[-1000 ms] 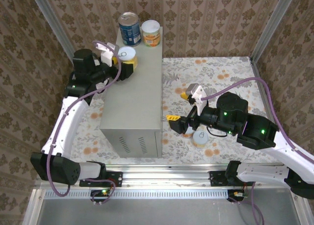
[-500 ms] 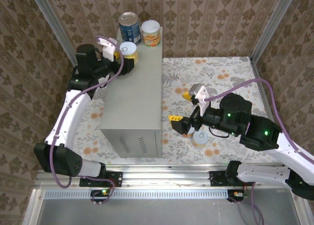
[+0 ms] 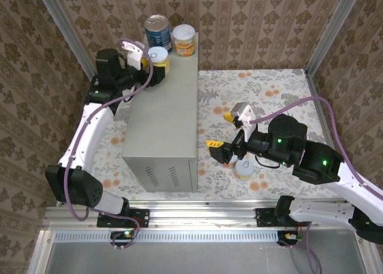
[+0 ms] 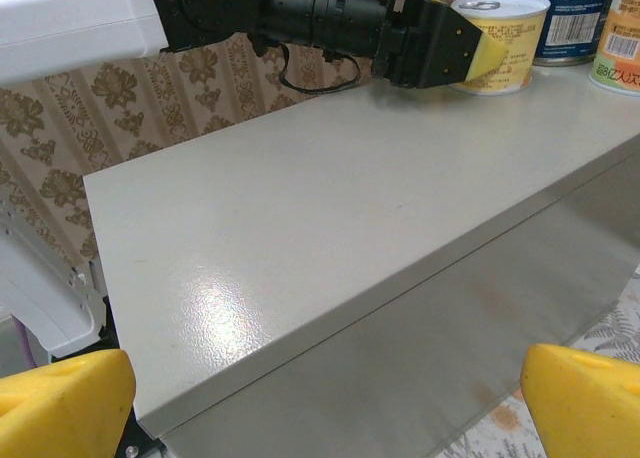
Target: Place and organize the canned foods onto the counter
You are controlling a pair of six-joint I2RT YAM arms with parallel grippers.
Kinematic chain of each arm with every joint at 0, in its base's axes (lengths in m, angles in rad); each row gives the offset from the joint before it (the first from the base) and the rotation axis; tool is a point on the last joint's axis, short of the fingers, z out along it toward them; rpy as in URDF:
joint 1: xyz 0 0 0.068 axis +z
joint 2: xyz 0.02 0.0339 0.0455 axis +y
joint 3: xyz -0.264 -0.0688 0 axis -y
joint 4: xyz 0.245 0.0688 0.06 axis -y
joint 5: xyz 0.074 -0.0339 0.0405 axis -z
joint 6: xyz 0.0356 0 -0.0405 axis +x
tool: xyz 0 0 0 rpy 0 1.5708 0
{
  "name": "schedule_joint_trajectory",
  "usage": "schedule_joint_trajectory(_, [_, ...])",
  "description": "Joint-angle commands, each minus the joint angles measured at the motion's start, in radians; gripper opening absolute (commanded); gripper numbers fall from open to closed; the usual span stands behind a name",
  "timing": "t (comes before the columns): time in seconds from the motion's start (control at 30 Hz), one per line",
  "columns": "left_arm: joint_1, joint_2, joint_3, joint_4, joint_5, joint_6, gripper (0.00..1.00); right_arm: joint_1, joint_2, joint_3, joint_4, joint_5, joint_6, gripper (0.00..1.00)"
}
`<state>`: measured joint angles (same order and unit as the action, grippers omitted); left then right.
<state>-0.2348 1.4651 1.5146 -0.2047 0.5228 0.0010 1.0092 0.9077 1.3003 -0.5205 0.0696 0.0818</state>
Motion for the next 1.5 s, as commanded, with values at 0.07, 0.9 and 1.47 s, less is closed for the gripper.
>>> schedule_joint_trajectory(0.07, [0.009,0.037,0.011,-0.057,-0.025,0.028,0.74,0.008,-0.016,-0.009,0.02,0.025,0.007,1.0])
schedule_joint_trajectory(0.9, [0.022,-0.071,-0.018,-0.103,-0.013,0.004,1.0,0.008,0.057,0.073,0.013,0.118,0.028,1.0])
schedule_joint_trajectory(1.47, [0.122,-0.105,0.014,-0.269,-0.257,-0.039,1.0,0.005,0.171,0.182,0.001,0.309,0.139,1.0])
